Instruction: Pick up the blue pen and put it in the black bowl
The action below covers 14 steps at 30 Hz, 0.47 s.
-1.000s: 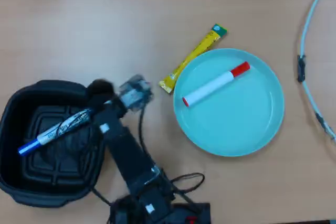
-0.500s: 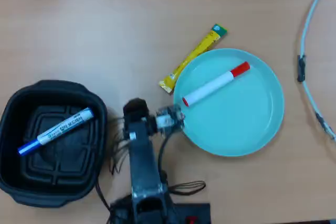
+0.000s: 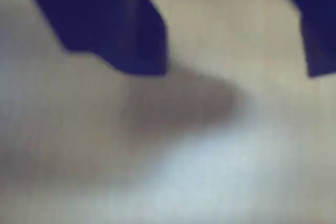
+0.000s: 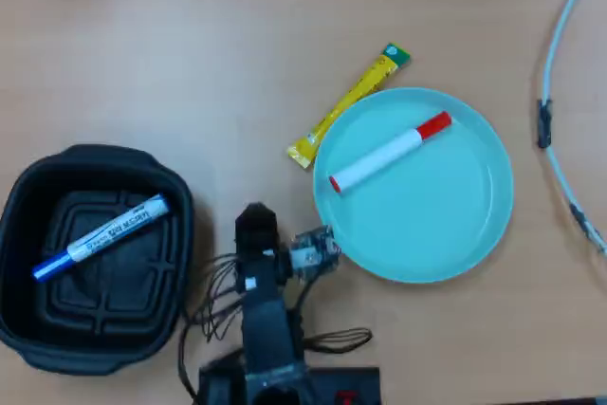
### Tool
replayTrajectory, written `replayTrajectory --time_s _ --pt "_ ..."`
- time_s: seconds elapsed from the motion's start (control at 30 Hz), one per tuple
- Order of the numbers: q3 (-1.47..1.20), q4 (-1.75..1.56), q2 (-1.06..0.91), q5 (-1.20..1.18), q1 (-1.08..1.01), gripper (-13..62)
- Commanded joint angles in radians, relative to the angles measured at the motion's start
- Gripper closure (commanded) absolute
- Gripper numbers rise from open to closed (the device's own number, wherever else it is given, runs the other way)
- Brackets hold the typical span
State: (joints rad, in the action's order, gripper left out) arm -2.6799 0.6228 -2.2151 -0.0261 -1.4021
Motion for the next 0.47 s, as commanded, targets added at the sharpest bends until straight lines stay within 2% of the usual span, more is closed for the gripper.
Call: replayTrajectory --time_s 0.0,0.43 --pt "-0.012 -0.067 -0.021 0.002 -0.002 22.8" --pt "-0.124 -0.311 -0.014 -0.003 0.029 22.8"
